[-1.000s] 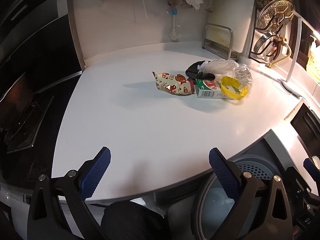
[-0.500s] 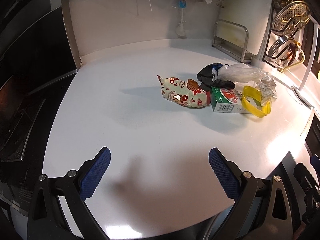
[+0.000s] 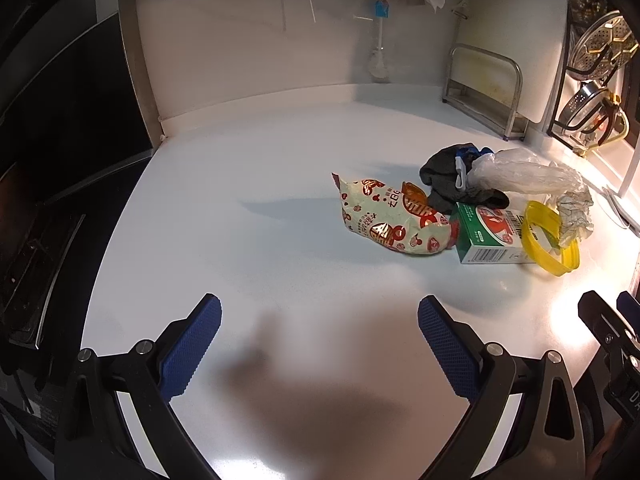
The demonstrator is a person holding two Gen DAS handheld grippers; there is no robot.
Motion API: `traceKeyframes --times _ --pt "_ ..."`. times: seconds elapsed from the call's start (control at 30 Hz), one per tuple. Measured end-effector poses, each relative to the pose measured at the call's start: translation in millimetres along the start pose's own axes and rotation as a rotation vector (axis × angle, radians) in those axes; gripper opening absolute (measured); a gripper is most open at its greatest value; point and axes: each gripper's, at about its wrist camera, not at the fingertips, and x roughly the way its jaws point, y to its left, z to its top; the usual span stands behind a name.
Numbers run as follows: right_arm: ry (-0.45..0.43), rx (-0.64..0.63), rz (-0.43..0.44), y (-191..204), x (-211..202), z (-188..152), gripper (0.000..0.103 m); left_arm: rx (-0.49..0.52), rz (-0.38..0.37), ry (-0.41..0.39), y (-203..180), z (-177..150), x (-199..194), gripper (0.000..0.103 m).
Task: Collect trash
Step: 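Reach the right tool to the yellow lid ring and grasp it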
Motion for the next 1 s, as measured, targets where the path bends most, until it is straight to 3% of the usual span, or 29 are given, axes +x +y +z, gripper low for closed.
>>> traceKeyframes --times 0.6,1.0 --pt "0.055 0.074 -0.028 9.8 61.6 17.4 0.094 -0.03 -0.017 0.02 11.0 2.5 20.0 0.097" --pt "0.027 0.068 -0.025 10.9 67.7 26.7 0.094 -0.025 -0.023 0.022 6.8 2.7 19.0 0.097"
